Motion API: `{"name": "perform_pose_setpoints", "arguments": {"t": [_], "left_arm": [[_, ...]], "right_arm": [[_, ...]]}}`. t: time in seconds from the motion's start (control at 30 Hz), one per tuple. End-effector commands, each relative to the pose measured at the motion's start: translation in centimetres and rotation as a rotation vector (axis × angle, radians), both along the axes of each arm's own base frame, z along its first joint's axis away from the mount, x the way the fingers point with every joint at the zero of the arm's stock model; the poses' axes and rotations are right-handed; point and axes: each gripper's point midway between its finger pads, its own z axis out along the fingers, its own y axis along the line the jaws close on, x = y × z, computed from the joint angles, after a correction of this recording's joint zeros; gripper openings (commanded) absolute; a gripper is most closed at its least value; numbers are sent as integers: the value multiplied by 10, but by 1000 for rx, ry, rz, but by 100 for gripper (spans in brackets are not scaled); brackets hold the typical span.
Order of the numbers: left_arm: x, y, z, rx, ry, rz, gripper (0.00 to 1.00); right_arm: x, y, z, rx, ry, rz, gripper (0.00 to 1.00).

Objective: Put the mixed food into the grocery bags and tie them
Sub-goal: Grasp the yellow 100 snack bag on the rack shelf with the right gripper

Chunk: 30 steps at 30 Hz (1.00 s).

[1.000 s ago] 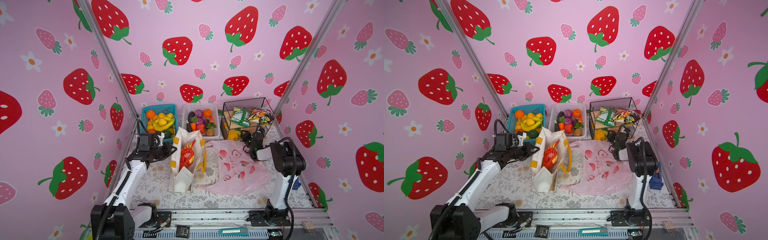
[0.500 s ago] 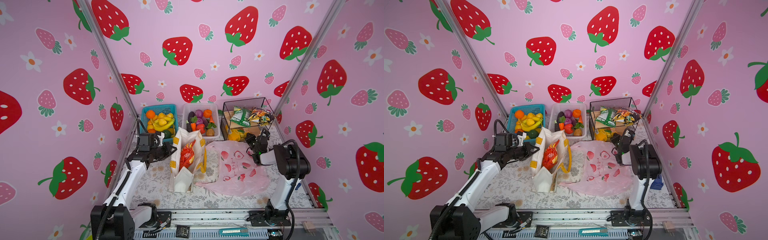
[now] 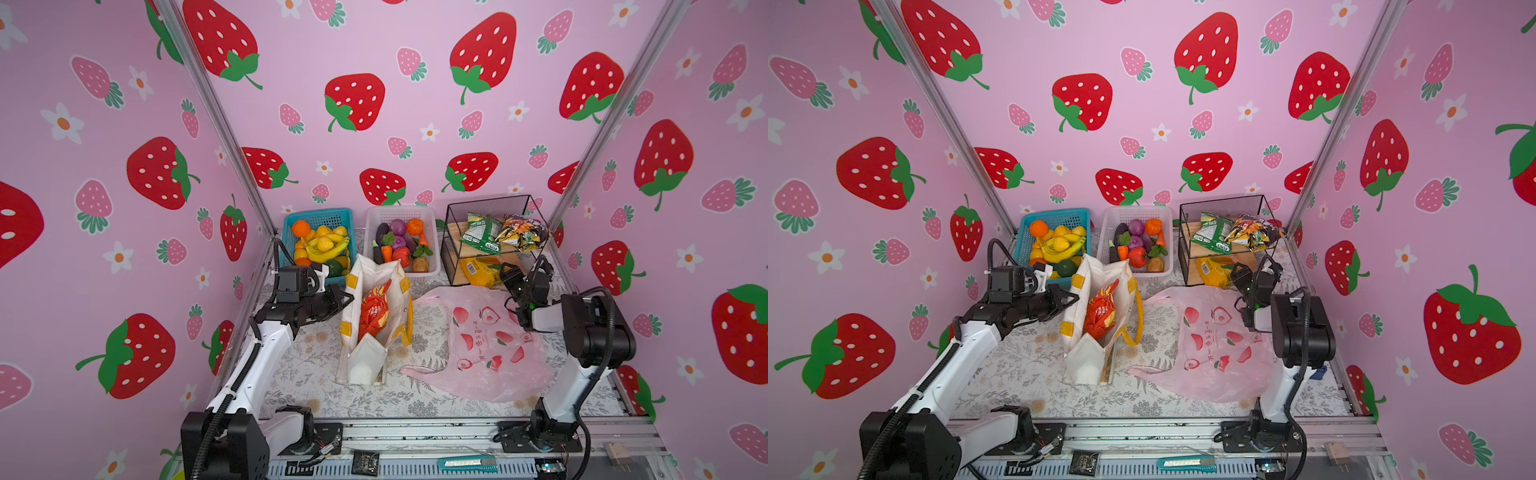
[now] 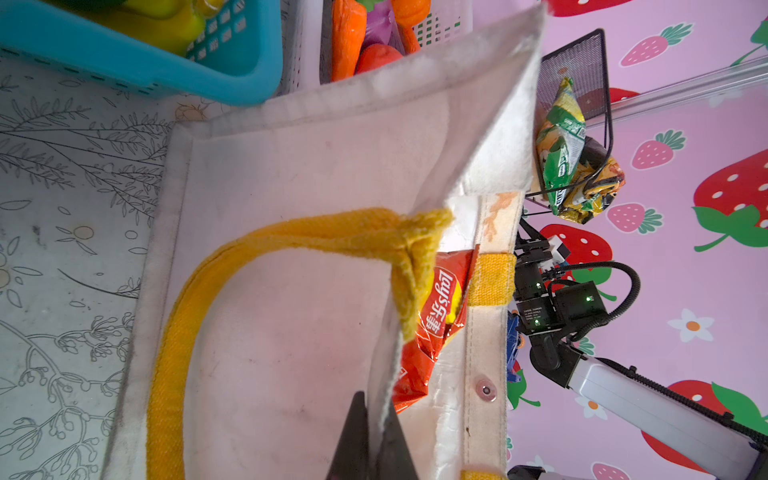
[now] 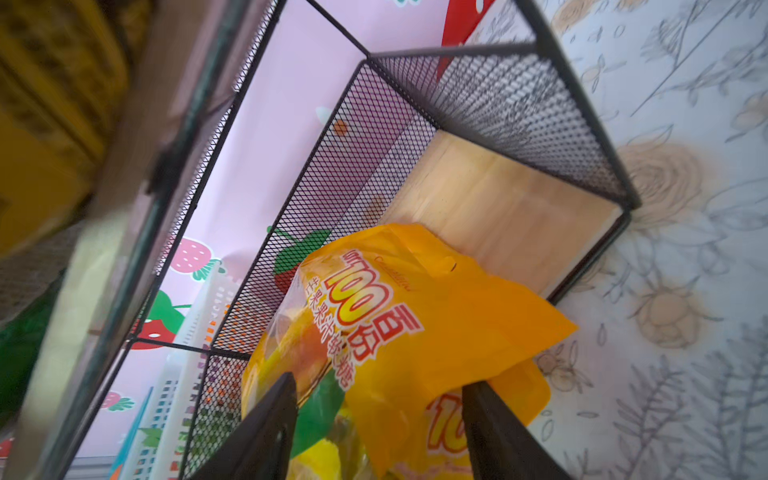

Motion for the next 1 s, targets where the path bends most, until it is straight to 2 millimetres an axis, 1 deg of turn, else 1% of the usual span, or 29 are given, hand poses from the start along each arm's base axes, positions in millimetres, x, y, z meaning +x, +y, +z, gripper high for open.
{"name": "perform_pose_setpoints", "arguments": {"t": [0.0,0.17,0.37,0.47,0.53,0.73,0.87,0.97], "left_arm": [[-4,-2,5,-12,-20,-19,0],[-3,-2,6,-16,-21,-21,0],[-4,-2,6,-14,-22,-19,0],[-5,-2,5,-13,-21,-20,0],[-5,-2,6,-12,-23,-20,0],[-4,-2,5,-14,-20,-19,0],[-4,-2,6,-13,-22,-21,0],[-5,-2,6,-13,-22,-20,0]], "right_arm": [[0,0,-6,-25,54,5,78],[5,9,-17,-36,89,46,88],[16,19,-28,-40,115,74,91],[19,20,-31,-33,114,69,90],[18,18,-27,-26,88,58,83],[15,15,-8,-2,8,37,47],[12,12,6,27,-40,13,25],[11,9,15,46,-66,0,14]]}}
